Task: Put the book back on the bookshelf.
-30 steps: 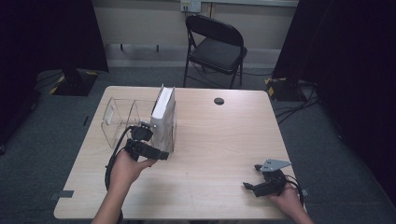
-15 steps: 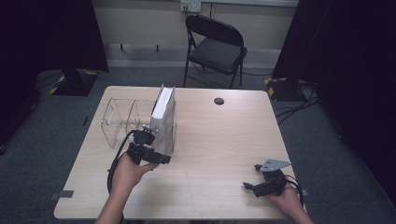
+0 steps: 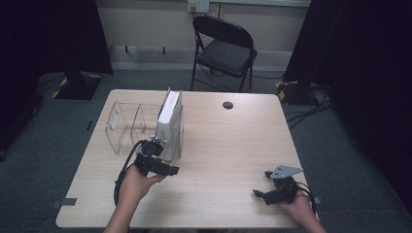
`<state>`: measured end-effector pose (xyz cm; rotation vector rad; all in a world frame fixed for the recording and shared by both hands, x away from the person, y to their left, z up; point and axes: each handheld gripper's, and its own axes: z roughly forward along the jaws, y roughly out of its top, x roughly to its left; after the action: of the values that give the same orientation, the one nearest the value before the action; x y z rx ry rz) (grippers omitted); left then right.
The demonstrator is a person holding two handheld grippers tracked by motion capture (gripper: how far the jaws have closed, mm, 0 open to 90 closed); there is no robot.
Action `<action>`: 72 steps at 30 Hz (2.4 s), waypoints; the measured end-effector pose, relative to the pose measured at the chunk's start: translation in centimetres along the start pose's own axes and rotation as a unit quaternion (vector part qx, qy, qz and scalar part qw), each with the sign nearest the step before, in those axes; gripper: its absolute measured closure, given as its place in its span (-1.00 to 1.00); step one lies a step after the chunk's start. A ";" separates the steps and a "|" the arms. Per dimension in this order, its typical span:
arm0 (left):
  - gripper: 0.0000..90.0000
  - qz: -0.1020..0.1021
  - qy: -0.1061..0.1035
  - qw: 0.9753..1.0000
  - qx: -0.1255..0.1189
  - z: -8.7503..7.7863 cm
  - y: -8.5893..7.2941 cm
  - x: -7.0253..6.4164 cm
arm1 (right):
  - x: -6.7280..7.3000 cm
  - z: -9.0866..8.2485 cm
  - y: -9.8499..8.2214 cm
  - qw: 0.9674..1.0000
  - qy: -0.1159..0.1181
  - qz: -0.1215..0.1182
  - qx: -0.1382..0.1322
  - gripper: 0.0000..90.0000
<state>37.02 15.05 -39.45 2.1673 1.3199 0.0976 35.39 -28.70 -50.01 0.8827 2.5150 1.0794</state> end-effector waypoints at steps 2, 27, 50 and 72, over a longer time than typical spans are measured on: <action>-0.45 0.000 -0.002 1.000 0.001 0.1 -0.1 0.0 | 0.0 0.0 0.0 1.000 0.000 0.000 0.000 -0.78; -0.45 -0.009 -0.001 1.000 -0.005 0.9 -1.9 1.2 | 0.0 0.0 0.0 1.000 0.000 0.000 0.000 -0.78; -0.46 -0.023 0.004 1.000 -0.004 1.5 -4.0 2.8 | 0.0 0.0 0.0 1.000 0.000 0.000 0.000 -0.78; -0.46 -0.033 0.012 0.999 -0.003 1.5 -5.4 4.4 | 0.0 0.0 0.0 1.000 0.000 0.000 0.000 -0.78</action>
<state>35.55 19.85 -44.50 2.1211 1.4031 0.1022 35.38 -28.69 -50.01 0.8833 2.5151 1.0797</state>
